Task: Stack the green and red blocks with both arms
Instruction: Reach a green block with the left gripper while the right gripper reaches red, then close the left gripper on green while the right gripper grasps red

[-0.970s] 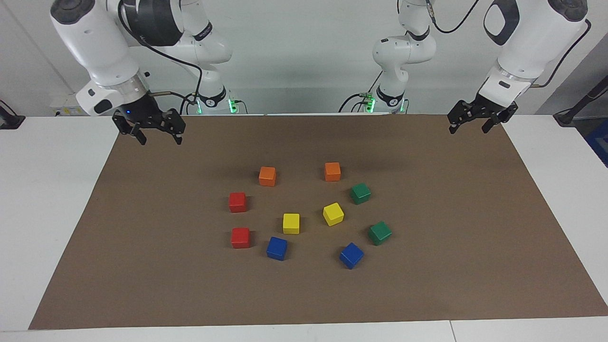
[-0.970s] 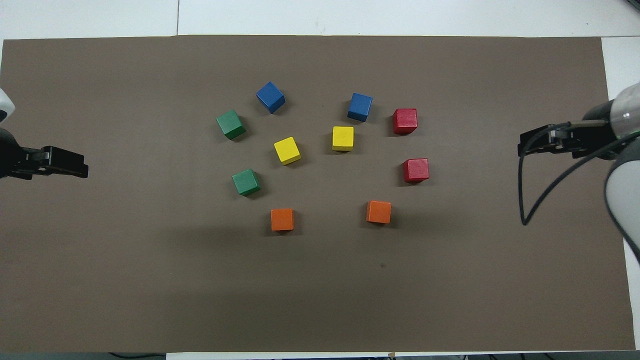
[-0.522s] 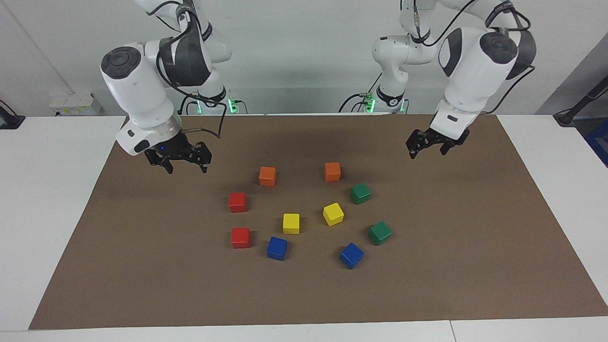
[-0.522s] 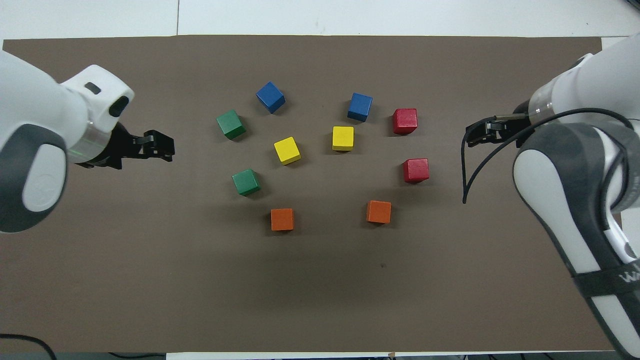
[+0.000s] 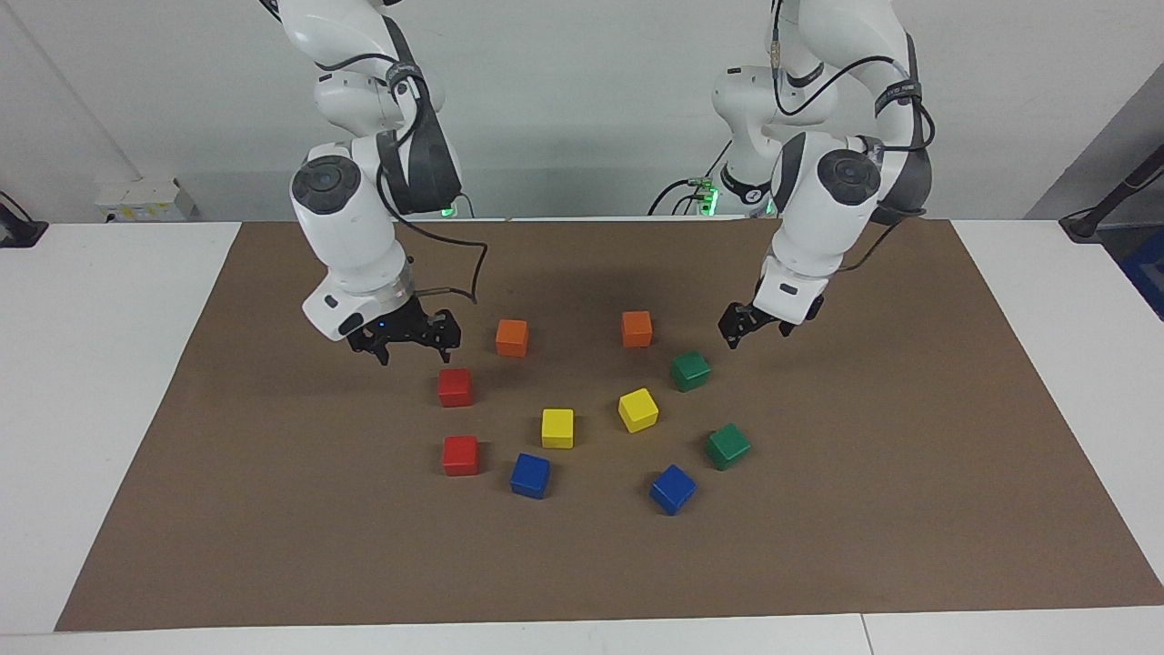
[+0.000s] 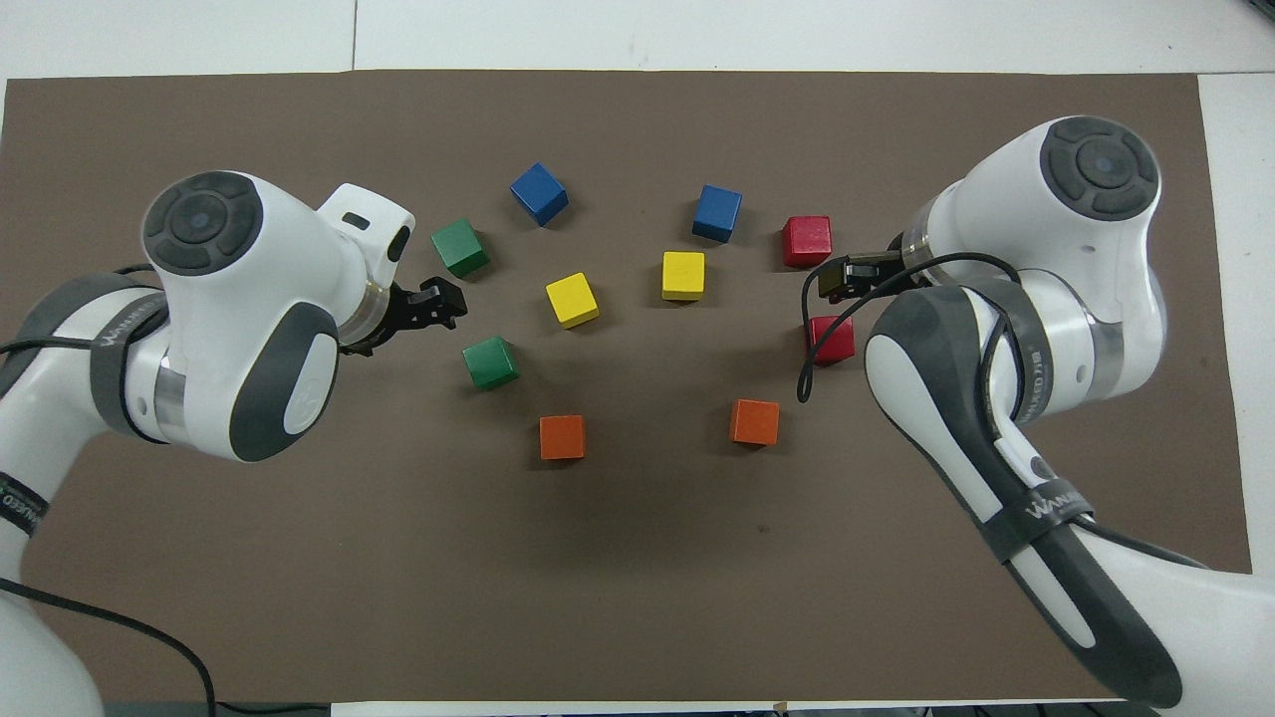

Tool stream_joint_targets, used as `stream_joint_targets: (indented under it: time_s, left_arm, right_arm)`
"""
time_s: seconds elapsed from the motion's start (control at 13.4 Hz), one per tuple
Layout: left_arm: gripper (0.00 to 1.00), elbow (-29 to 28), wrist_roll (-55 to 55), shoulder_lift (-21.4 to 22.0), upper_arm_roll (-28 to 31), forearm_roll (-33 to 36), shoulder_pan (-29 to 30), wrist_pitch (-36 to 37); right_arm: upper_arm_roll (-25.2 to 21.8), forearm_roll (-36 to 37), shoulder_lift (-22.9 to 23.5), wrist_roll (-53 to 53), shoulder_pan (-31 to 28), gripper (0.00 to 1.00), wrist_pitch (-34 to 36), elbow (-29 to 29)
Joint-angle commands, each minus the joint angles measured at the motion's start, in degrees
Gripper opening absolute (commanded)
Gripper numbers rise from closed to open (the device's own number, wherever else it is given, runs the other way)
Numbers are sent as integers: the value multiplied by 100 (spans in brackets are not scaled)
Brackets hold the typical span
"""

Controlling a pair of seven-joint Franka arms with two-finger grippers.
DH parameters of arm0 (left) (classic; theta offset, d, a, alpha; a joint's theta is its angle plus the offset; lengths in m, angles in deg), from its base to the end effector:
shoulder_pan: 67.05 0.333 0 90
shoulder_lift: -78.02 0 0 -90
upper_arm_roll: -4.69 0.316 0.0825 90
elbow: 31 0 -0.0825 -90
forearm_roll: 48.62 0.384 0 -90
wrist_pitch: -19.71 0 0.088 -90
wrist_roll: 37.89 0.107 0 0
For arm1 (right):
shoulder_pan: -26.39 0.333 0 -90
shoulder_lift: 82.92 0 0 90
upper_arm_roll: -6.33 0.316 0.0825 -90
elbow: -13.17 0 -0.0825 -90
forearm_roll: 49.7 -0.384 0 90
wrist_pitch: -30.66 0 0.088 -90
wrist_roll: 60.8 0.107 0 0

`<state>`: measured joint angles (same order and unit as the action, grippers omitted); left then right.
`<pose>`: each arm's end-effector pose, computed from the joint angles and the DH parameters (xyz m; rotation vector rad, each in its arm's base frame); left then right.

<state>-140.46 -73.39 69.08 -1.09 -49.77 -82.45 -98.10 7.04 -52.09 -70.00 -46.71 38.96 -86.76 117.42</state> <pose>0.5546 -0.2139 0.4149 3.0901 0.4048 -0.0378 0.6019 0.1440 0.4140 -3.1014 0.0521 0.0080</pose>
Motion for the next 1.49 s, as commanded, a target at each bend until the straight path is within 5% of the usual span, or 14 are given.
stream_joint_targets:
  time_s: [0.0,0.3,1.42]
  left_arm:
    - [100,-84,-370,-196,95,53,-313,-321]
    - [100,-67,-905,-704,104,228,-665,-567]
    - [100,-735,-1310,-679,86,317,-666,-1350]
  right_arm:
    - [43,-8,87,268,114,100,-132,87]
    - [34,36,228,383,123,100,-263,174]
    - [43,36,378,453,114,100,-1669,1150]
